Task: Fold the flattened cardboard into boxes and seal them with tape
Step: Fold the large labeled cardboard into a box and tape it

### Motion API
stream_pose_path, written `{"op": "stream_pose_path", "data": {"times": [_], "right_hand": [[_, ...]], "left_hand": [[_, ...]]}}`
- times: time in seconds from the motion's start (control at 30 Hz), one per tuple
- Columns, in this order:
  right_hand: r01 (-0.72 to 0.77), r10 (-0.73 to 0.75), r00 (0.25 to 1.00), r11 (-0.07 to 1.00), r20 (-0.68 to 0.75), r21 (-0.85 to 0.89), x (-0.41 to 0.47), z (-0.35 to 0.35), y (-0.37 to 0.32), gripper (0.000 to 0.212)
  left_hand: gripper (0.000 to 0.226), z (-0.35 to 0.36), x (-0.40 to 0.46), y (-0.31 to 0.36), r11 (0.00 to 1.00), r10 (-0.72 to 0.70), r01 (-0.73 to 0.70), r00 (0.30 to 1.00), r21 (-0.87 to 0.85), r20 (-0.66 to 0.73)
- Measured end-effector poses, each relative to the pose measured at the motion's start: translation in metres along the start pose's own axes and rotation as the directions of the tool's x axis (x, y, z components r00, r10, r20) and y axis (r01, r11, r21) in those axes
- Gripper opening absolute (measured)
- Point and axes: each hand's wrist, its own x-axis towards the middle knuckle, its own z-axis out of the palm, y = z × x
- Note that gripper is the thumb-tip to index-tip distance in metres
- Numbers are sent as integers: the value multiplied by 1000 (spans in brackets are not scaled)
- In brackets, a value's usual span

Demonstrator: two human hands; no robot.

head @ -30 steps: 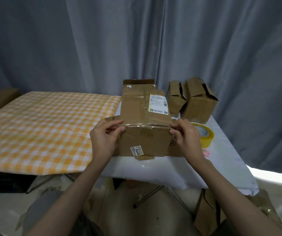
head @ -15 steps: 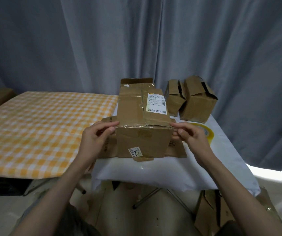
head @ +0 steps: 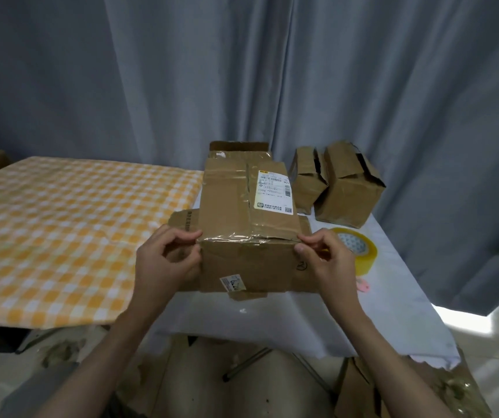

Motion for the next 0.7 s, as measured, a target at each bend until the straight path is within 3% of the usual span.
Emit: {"op": "stream_pose_path", "data": {"times": [0.1, 0.23, 0.3, 0.4, 0.5, 0.57, 0.7], "right_hand": [[66, -73, 995, 993, -66, -101, -2, 6, 2, 4], [143, -160, 986, 962, -56, -233, -3, 9, 5, 5], [160, -189, 980, 935, -62, -316, -4, 11, 3, 7], [270, -321, 946, 861, -50, -431, 1, 13, -6, 14], [452, -425, 891, 798, 161, -398, 4, 22, -11, 38], [492, -431, 871, 777, 238, -394, -2, 30, -2, 41], [496, -473, 868, 799, 154, -341, 0, 45, 8, 28]], "left_hand": [[9, 12, -4, 2, 977, 133, -115, 986, 177, -96], [7, 20, 4, 15, 913, 244, -193, 964, 359, -103], [9, 22, 9, 23, 861, 274, -229, 961, 454, -37], [27, 32, 7, 32, 798, 349, -393, 919, 457, 180], [47, 49, -1, 36, 706, 342, -496, 864, 506, 371], [48, 57, -5, 30, 689, 301, -486, 867, 538, 397], [40, 58, -10, 13, 735, 307, -454, 885, 503, 350]]}}
